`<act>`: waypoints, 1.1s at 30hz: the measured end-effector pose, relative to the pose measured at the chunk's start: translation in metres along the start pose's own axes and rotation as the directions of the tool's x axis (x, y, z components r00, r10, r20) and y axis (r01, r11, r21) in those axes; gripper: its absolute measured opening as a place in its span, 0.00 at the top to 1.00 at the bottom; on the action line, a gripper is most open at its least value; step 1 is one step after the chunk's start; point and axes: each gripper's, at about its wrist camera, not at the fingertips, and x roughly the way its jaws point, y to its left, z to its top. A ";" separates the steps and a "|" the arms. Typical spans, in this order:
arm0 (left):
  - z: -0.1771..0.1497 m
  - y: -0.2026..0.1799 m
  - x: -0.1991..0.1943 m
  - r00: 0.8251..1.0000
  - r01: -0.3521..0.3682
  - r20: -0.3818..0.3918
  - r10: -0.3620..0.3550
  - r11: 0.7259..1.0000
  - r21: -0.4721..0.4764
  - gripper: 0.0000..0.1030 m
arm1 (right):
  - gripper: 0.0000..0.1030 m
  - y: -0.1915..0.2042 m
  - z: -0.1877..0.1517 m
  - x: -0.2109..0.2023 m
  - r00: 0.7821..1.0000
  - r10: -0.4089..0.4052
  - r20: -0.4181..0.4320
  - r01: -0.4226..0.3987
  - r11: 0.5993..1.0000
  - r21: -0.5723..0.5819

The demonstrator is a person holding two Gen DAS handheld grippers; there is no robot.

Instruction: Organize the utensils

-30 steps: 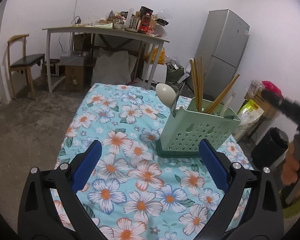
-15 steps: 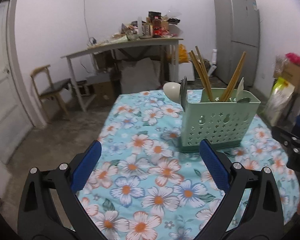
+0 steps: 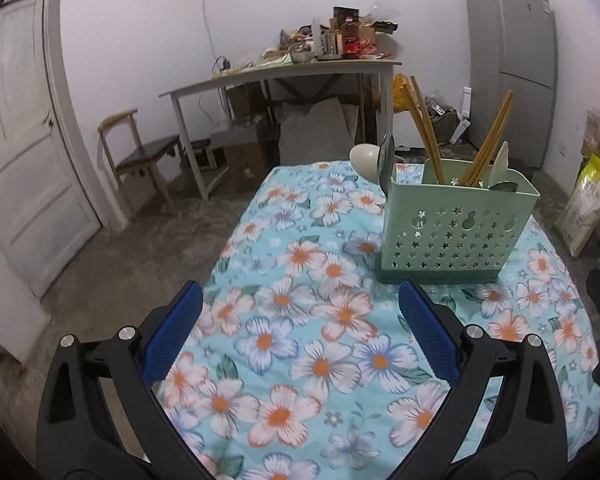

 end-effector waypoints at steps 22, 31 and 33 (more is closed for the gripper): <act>-0.011 -0.029 -0.001 0.990 0.118 -0.073 -0.121 0.992 -0.036 0.08 | 0.06 -0.011 -0.004 0.009 0.997 -0.072 -0.034 0.070 0.997 -0.041; -0.009 -0.043 0.007 0.993 0.096 -0.067 -0.097 0.995 -0.021 0.08 | 0.06 -0.021 -0.004 0.018 0.994 -0.100 -0.052 0.098 0.994 -0.041; -0.009 -0.044 0.009 0.994 0.089 -0.065 -0.089 0.996 -0.015 0.08 | 0.06 -0.023 -0.004 0.020 0.993 -0.106 -0.054 0.105 0.994 -0.037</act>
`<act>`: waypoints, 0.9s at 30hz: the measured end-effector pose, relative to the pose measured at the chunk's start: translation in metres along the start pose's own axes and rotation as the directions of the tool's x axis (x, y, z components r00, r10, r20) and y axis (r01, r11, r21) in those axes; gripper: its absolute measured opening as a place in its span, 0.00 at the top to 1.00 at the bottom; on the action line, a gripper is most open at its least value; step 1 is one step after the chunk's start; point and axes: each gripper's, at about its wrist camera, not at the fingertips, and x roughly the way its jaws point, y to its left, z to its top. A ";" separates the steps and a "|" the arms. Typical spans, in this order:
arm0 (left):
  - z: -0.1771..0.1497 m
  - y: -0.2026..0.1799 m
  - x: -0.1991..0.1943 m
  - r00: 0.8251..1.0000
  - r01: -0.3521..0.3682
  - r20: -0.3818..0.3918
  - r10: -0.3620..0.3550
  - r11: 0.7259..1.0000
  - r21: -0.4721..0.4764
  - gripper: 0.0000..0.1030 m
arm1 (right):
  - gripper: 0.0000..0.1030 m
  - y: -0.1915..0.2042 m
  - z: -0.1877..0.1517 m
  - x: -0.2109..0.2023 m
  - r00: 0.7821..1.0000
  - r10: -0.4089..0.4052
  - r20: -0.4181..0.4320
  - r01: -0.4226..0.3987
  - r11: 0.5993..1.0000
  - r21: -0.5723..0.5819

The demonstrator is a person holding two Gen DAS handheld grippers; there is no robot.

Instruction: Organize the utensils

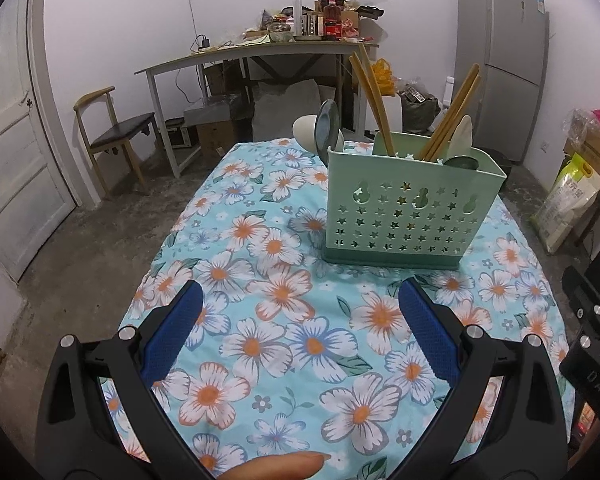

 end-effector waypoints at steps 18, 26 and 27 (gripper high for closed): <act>0.001 0.003 0.010 0.998 -0.069 0.006 0.069 0.998 0.002 0.08 | 0.06 -0.008 -0.001 0.015 1.000 -0.014 -0.022 0.015 1.000 0.020; 0.001 0.009 0.011 0.997 -0.077 0.003 0.077 0.997 0.004 0.08 | 0.06 -0.004 -0.001 0.017 1.000 -0.010 -0.025 0.010 1.000 0.014; 0.002 0.010 0.011 0.997 -0.077 0.003 0.077 0.997 0.001 0.08 | 0.06 -0.004 -0.001 0.017 1.000 -0.009 -0.028 0.009 1.000 0.013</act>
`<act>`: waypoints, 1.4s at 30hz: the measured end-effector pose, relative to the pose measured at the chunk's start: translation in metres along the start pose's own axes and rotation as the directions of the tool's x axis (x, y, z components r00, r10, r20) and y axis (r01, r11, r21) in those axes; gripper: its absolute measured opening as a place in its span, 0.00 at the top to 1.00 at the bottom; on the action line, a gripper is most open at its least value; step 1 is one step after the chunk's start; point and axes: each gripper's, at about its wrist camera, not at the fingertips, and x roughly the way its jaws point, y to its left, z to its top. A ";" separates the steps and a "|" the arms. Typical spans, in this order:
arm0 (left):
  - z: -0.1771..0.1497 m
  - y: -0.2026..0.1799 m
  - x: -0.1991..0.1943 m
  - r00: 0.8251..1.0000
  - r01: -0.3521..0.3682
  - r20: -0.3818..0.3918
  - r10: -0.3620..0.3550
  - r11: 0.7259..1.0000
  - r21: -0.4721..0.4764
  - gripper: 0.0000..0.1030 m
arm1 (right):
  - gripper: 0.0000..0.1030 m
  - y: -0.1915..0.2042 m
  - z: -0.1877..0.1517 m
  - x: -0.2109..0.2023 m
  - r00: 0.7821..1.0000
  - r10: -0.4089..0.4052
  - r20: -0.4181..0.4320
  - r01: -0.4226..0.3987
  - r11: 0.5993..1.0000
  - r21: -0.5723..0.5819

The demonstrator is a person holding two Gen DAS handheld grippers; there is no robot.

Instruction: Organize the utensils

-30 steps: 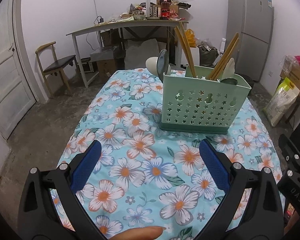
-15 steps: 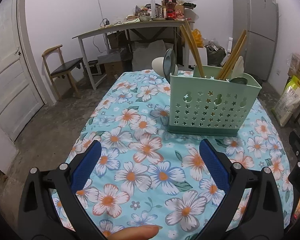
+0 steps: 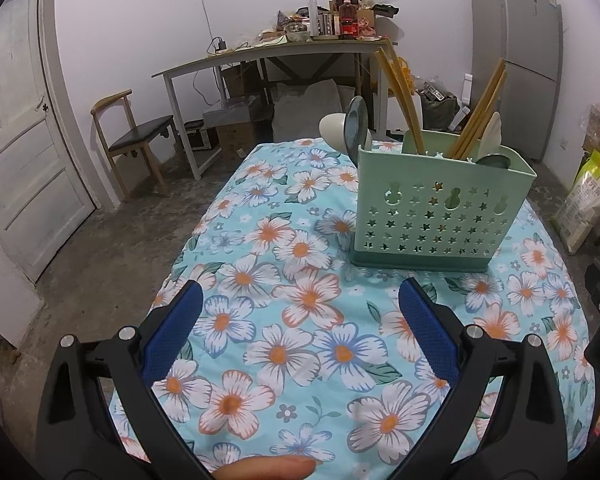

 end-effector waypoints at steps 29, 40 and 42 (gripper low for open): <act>0.000 0.001 0.002 0.999 0.017 -0.032 -0.017 1.000 -0.006 0.08 | 0.06 -0.001 0.000 -0.005 1.000 0.002 0.006 -0.002 1.000 0.001; 0.000 0.002 0.002 0.999 0.017 -0.031 -0.017 1.000 -0.005 0.08 | 0.06 -0.003 0.001 -0.006 1.000 0.005 0.006 -0.005 1.000 0.006; -0.001 0.002 0.001 0.999 0.019 -0.031 -0.019 1.000 -0.006 0.08 | 0.06 -0.003 0.001 -0.006 1.000 0.004 0.007 -0.004 1.000 0.005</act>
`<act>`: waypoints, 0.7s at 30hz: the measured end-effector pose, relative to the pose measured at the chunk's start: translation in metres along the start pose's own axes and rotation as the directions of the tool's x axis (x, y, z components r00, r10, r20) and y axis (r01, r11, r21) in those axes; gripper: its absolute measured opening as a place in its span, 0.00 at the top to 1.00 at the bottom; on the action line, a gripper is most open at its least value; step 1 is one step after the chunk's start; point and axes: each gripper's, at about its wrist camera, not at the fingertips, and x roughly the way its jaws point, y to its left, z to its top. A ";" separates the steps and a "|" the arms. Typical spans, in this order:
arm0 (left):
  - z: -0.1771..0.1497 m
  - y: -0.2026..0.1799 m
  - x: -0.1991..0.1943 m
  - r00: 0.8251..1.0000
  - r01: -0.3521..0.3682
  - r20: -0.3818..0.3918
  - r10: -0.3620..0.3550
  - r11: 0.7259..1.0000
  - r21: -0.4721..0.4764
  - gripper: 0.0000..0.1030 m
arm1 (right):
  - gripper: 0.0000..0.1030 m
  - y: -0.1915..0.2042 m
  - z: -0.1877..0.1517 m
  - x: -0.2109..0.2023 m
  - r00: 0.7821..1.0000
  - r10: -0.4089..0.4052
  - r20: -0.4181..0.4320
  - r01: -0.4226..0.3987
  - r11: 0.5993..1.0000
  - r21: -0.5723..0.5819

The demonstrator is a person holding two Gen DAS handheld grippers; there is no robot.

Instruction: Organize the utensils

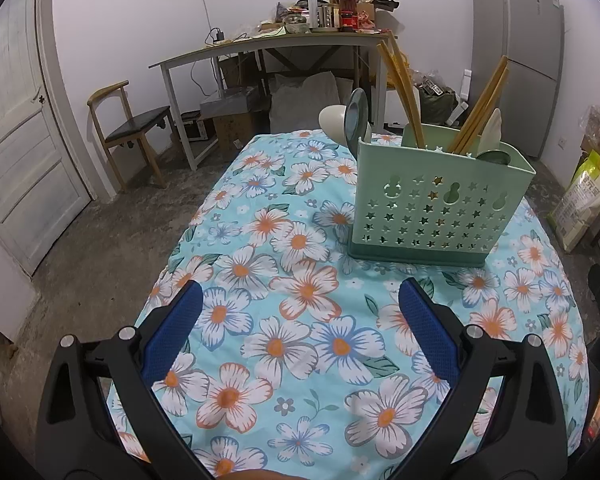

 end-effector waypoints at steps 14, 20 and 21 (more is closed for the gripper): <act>0.000 0.000 -0.001 1.000 0.002 0.000 -0.002 1.000 0.003 0.08 | 0.06 0.000 0.001 -0.001 1.000 0.000 -0.003 0.000 1.000 0.003; -0.001 -0.001 -0.001 1.000 0.003 0.001 -0.003 1.000 0.002 0.08 | 0.06 -0.001 0.000 -0.001 1.000 0.002 0.001 -0.002 1.000 0.006; 0.000 -0.001 -0.001 1.000 0.003 0.001 -0.003 1.000 0.003 0.08 | 0.06 -0.001 0.001 -0.001 1.000 0.001 0.000 -0.001 1.000 0.005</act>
